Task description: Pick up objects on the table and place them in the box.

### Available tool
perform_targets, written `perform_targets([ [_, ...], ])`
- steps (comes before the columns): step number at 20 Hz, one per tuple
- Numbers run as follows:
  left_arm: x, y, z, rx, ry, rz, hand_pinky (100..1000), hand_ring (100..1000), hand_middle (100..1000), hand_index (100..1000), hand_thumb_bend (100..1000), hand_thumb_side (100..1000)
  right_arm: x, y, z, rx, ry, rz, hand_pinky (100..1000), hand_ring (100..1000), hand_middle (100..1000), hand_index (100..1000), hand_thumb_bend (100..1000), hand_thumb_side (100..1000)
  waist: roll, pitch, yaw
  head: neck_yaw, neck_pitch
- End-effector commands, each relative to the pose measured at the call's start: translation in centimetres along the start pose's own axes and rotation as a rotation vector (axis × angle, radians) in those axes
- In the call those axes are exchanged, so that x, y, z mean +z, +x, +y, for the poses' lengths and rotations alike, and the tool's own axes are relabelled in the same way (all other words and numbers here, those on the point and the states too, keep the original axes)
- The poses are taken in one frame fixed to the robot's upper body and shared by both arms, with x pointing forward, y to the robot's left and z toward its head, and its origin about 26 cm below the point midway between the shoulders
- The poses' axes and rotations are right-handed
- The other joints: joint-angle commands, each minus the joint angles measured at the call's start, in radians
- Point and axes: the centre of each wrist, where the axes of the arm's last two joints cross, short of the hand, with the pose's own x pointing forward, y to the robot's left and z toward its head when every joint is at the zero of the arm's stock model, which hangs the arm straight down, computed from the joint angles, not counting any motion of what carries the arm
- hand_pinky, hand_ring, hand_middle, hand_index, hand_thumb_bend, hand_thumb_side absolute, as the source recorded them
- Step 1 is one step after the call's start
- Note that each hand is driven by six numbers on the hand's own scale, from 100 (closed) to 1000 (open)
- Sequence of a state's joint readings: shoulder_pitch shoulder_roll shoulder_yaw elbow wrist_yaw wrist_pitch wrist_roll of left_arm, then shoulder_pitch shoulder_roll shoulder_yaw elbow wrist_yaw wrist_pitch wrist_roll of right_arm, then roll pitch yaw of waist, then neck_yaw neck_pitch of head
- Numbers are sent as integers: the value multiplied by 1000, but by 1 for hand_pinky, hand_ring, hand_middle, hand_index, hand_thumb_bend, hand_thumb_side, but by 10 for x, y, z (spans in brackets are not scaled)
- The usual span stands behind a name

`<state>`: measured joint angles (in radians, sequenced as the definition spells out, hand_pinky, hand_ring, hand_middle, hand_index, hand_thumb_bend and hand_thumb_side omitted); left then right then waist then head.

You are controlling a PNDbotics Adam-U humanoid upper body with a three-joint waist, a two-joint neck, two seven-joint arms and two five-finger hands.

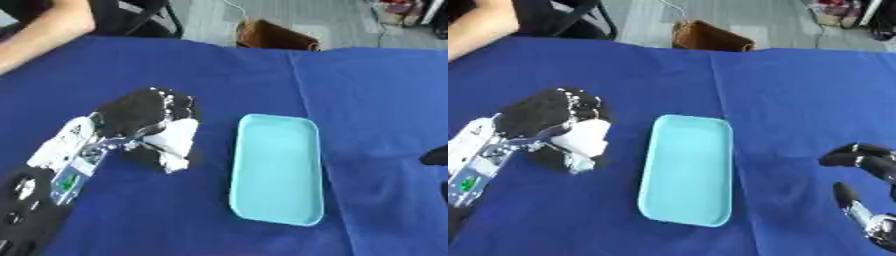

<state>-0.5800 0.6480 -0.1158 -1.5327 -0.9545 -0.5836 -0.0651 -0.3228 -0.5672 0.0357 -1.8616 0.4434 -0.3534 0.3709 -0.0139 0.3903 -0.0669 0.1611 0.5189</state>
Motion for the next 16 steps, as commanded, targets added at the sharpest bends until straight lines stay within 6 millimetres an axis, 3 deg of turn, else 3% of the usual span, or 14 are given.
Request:
perform_targets([
  [1,10,-8,-15,-12,-57,36,160,287,499,625,352,522,-2,4,-9,21,-19,-17,703,714,712,811,100,835,-7,-3,-6,10,-16],
  [2,9,-8,-15,-10,-30,39,100,100,297,379,306,271,-2,4,-9,21,-19,-17,703,714,712,811,100,834,-8,-3,-6,10,-15],
  [3,9,-8,-15,-8,2,43,100,100,150,228,256,100,-2,4,-9,21,-20,-17,703,714,711,811,100,834,-8,-2,-6,11,-15],
  [5,9,-7,-15,-1,76,52,100,100,100,111,206,100,-2,4,-9,21,-20,-17,703,714,712,811,100,834,-8,-2,-5,11,-13],
  [9,12,-3,-25,51,84,31,100,100,100,100,100,100,-1,3,-9,21,-18,-12,702,714,711,811,100,834,-6,-7,-2,9,-7],
  [16,10,5,-18,138,-39,-53,100,100,100,100,100,156,0,2,-7,18,-16,-6,702,714,712,811,100,833,-3,-16,2,3,-4],
])
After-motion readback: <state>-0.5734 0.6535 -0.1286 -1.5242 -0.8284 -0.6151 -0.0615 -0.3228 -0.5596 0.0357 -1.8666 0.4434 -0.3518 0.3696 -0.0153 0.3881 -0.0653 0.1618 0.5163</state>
